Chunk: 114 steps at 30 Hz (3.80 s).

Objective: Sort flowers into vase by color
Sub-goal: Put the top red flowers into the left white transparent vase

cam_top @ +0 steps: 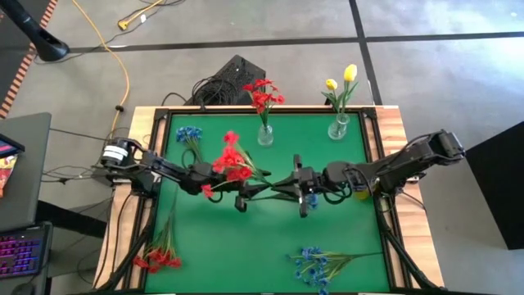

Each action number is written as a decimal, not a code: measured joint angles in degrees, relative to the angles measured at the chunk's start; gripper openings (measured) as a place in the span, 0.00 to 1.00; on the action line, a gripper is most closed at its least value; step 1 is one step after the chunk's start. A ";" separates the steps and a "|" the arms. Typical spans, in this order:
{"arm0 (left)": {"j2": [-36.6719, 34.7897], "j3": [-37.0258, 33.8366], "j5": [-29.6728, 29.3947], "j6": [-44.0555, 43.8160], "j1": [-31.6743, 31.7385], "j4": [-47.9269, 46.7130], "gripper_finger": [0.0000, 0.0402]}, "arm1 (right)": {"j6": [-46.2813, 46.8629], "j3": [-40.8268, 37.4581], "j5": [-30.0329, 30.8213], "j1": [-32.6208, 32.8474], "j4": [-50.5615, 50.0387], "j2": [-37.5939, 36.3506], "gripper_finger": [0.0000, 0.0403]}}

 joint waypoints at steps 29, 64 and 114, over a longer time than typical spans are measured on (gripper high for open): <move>-4.00 1.27 10.51 -0.79 2.80 -8.37 0.41 | -1.81 -0.04 0.22 -0.31 0.74 0.00 0.10; -4.00 1.71 8.37 1.76 2.73 -2.76 0.28 | -1.84 -0.03 0.17 -2.99 -0.34 -0.05 0.10; -13.19 1.79 -1.24 7.98 18.71 -30.23 0.00 | 6.65 0.02 6.73 -5.53 -37.39 -9.57 0.67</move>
